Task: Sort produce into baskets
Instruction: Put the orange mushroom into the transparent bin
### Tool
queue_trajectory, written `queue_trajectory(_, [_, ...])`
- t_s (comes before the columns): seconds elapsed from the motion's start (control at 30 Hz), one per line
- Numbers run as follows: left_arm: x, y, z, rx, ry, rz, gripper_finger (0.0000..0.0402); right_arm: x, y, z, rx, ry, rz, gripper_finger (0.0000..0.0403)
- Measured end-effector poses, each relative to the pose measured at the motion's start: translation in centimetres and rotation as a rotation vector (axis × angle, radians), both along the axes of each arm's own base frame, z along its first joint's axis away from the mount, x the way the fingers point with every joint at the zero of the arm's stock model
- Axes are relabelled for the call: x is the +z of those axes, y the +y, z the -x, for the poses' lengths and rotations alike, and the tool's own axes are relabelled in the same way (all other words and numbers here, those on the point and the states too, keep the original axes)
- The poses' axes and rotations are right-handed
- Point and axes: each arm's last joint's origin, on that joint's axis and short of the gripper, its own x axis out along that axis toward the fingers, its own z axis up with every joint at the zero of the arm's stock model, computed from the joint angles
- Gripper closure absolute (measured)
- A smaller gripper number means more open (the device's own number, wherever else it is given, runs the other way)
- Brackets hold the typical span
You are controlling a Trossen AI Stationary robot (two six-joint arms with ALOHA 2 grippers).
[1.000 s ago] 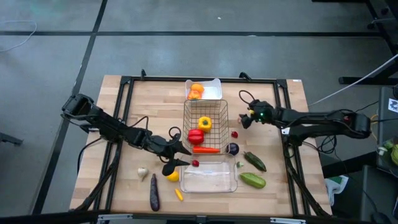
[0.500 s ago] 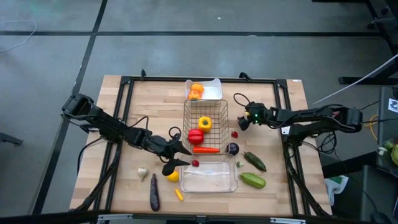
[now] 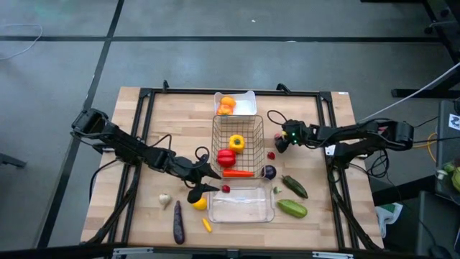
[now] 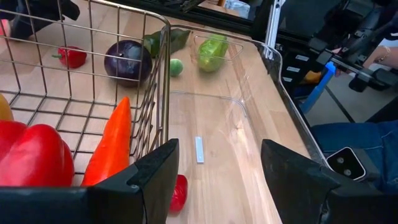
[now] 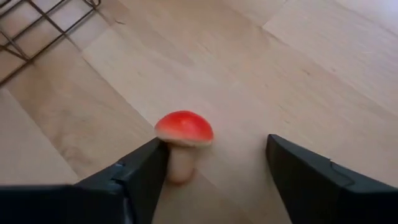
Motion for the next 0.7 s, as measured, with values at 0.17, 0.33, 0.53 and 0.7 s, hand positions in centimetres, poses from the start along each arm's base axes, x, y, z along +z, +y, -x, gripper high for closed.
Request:
queue_trajectory(0.17, [0.00,0.00,0.00,0.000,0.000,0.000,0.0178,-0.01,-0.01,0.00,-0.001,0.000,0.000,0.0181])
queue_trajectory(0.33, [0.00,0.00,0.00,0.000,0.000,0.000,0.0178,-0.01,-0.01,-0.04,0.001,-0.004,-0.003,0.0225])
queue_trajectory(0.53, [0.00,0.00,0.00,0.001,0.001,0.003,0.0178,0.13,-0.01,-0.29,0.019,-0.043,-0.013,0.0275])
queue_trajectory(0.7, [0.01,0.00,0.00,0.004,0.001,0.009,0.0178,0.24,0.11,-0.51,0.059,-0.078,-0.051,0.0314])
